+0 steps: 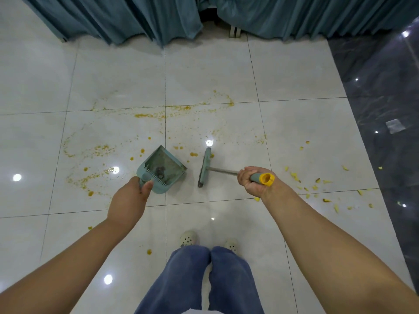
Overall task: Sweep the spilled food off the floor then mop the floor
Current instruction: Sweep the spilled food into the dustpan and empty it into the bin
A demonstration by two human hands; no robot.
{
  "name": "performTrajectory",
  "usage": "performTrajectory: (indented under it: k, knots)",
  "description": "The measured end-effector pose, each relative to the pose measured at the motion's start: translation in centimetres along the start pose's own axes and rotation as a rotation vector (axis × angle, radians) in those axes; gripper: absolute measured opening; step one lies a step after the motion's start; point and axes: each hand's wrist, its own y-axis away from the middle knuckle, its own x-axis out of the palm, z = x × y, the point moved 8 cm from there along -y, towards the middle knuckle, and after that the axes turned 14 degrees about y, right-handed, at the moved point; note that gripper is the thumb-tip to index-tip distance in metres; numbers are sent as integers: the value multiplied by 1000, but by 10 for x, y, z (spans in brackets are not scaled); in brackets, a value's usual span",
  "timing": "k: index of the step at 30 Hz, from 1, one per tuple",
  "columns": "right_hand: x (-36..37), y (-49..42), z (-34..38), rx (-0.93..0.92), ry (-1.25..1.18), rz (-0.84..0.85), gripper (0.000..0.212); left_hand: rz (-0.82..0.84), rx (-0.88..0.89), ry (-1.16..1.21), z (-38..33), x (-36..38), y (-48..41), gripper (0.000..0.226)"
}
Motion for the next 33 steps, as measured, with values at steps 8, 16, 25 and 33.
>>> performTrajectory:
  k: [8, 16, 25, 33]
  knots:
    - [-41, 22, -13, -112, -91, -59, 7, 15, -8, 23, 15, -7, 10, 38]
    - [-41, 36, -40, -115, -8, -33, 8, 46, 17, 33, 25, -10, 19, 39]
    - [-57, 14, -37, -89, -43, 58, 12, 78, 63, 3, -6, 13, 37, 40]
    - [-231, 58, 65, -89, -292, -2, 10, 66, 1, 114, -66, 86, 92, 41]
